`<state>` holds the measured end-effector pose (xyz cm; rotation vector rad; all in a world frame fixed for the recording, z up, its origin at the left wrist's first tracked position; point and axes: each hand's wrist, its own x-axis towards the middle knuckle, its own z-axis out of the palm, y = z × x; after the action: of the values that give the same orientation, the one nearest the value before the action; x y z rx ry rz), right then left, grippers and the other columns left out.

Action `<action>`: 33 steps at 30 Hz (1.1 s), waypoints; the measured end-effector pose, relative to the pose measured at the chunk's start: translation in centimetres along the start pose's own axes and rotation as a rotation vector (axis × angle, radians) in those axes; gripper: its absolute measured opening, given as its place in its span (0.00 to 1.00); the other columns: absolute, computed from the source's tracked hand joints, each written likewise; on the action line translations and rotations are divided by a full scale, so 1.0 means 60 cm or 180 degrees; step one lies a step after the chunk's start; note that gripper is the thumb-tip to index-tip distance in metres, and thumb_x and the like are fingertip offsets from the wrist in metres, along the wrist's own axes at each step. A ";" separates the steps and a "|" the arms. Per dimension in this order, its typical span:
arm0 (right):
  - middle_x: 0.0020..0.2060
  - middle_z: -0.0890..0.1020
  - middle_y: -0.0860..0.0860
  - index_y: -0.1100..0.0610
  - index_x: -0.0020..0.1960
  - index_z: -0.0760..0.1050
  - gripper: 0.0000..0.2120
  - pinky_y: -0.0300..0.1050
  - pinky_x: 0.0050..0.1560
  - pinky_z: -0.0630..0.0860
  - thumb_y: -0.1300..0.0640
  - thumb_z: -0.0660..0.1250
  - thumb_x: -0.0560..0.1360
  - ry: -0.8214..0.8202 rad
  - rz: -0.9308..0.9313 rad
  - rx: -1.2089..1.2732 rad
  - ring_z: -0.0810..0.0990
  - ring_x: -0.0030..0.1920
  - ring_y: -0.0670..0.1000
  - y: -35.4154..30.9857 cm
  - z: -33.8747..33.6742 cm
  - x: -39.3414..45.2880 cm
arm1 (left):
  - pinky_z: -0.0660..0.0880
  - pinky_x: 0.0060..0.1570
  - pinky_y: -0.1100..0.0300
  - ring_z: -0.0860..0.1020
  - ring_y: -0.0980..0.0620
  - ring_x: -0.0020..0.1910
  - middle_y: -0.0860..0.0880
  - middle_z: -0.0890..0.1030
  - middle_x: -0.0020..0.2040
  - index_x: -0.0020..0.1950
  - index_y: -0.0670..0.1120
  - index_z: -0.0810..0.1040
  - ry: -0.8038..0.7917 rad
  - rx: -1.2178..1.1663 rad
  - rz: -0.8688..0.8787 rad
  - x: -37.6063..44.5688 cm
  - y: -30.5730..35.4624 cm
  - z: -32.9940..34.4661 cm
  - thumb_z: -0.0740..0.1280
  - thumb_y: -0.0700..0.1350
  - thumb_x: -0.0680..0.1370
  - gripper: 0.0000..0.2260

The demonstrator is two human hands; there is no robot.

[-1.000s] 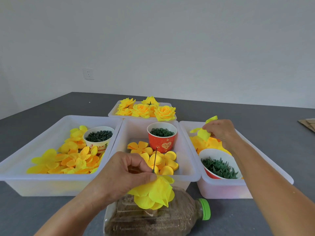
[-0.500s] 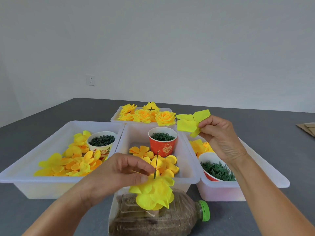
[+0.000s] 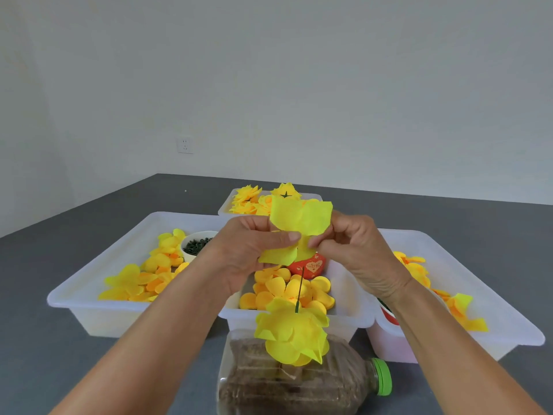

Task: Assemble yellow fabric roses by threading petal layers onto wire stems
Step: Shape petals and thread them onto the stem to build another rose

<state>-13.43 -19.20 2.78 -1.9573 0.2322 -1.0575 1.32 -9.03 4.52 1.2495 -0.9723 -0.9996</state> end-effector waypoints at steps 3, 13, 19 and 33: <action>0.38 0.84 0.46 0.54 0.43 0.80 0.14 0.39 0.44 0.78 0.71 0.68 0.67 0.0124 0.0131 0.0301 0.82 0.42 0.45 0.006 0.008 0.000 | 0.79 0.40 0.59 0.82 0.51 0.36 0.47 0.85 0.39 0.45 0.43 0.83 0.0277 -0.0137 0.0205 0.006 -0.008 -0.001 0.73 0.42 0.60 0.14; 0.41 0.86 0.45 0.51 0.47 0.81 0.08 0.35 0.43 0.78 0.61 0.70 0.69 0.0176 0.0239 0.0463 0.84 0.45 0.44 -0.004 0.024 0.003 | 0.80 0.46 0.55 0.83 0.46 0.43 0.42 0.85 0.44 0.47 0.40 0.83 0.0374 -0.0149 0.0543 -0.001 -0.010 -0.001 0.73 0.44 0.61 0.17; 0.43 0.86 0.48 0.53 0.46 0.81 0.08 0.43 0.47 0.80 0.63 0.71 0.70 0.0382 0.0119 -0.0053 0.84 0.46 0.50 -0.010 0.022 -0.004 | 0.77 0.42 0.48 0.75 0.41 0.39 0.31 0.79 0.42 0.49 0.26 0.75 0.0667 0.0250 0.0971 -0.005 -0.013 -0.013 0.72 0.40 0.71 0.17; 0.40 0.85 0.41 0.50 0.46 0.81 0.10 0.44 0.50 0.80 0.64 0.71 0.71 0.0407 -0.0061 -0.0268 0.83 0.44 0.47 -0.018 0.013 -0.041 | 0.74 0.41 0.56 0.77 0.47 0.37 0.39 0.82 0.39 0.38 0.47 0.83 0.0546 0.1175 0.1602 -0.018 -0.026 -0.003 0.73 0.38 0.71 0.04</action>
<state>-14.63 -16.82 1.99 -1.9718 0.3336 -1.2045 1.10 -8.04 2.89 1.2715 -1.2889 -0.3236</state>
